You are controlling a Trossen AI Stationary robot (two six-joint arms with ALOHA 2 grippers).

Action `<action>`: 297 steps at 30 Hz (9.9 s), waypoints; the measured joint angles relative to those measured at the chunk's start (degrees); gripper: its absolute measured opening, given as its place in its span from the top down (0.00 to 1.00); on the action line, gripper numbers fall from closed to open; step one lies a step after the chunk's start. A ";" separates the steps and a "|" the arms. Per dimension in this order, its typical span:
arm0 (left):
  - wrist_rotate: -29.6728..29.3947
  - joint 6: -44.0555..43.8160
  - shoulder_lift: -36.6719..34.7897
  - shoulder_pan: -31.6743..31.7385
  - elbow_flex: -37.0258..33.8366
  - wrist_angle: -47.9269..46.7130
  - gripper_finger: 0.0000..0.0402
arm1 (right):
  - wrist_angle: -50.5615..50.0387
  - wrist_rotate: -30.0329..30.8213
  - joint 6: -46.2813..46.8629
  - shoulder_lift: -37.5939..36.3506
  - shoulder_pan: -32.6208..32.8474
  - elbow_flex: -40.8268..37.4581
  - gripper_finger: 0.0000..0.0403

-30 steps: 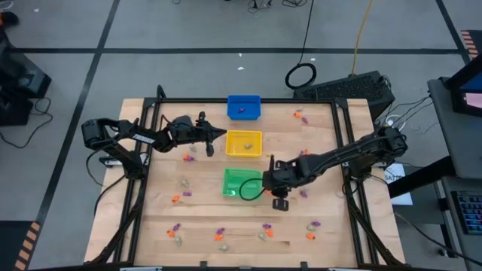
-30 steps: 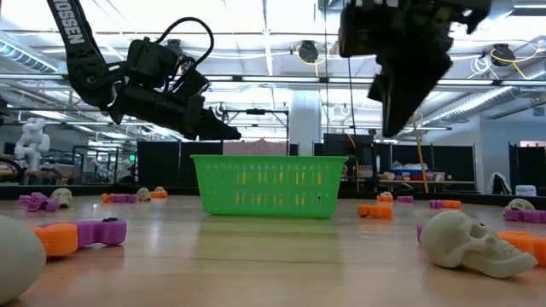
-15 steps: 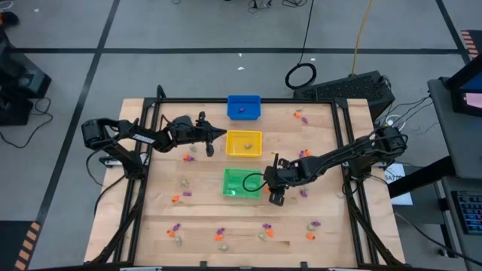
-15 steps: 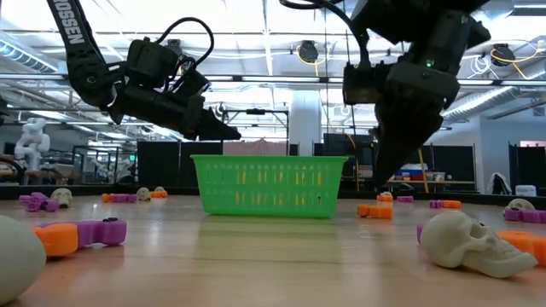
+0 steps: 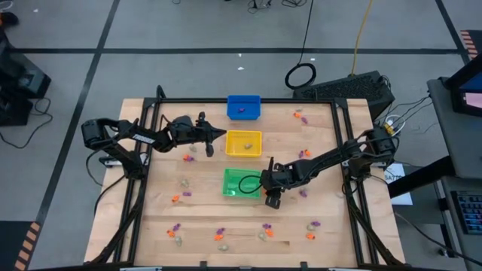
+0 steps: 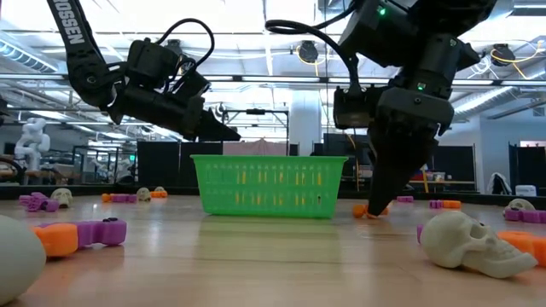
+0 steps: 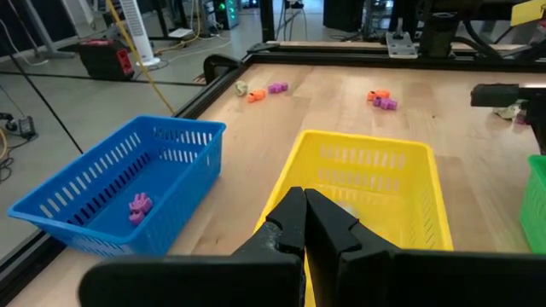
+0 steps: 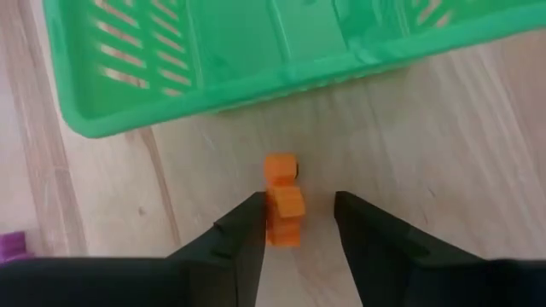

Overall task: Sort Halloween decoration
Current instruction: Put the orange skeleton toy into the green bin, then put the skull toy into the yellow bin

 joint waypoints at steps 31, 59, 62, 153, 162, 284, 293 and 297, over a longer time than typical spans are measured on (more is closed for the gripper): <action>-0.02 0.04 0.00 0.00 0.02 -0.32 1.00 | -9.01 1.39 -10.08 -14.93 -0.65 1.57 0.99; -0.39 0.03 0.00 0.04 0.02 -0.07 1.00 | 15.85 5.62 -20.99 -13.78 -3.00 1.69 0.99; -0.40 0.02 0.00 0.09 0.02 -0.06 1.00 | 17.15 5.55 -20.93 -12.05 -3.62 1.68 0.99; -5.03 -6.74 -19.74 -17.61 15.23 -70.33 1.00 | 29.23 -3.60 -51.06 -31.19 -30.55 -10.84 1.00; -6.54 -10.97 -19.79 -27.47 19.38 -88.47 1.00 | 30.59 -5.25 -51.59 -31.21 -31.97 -10.82 1.00; -3.29 -0.36 25.02 -2.48 60.71 -82.76 0.87 | 28.11 -7.60 -52.27 -31.19 -28.80 -10.76 1.00; -3.43 -0.33 27.20 -2.57 61.09 -83.56 0.87 | 28.09 -7.60 -52.28 -31.19 -28.80 -10.76 1.00; -3.14 -0.35 27.17 -3.02 61.09 -84.62 0.87 | 28.10 -7.62 -52.37 -31.19 -28.80 -10.76 1.00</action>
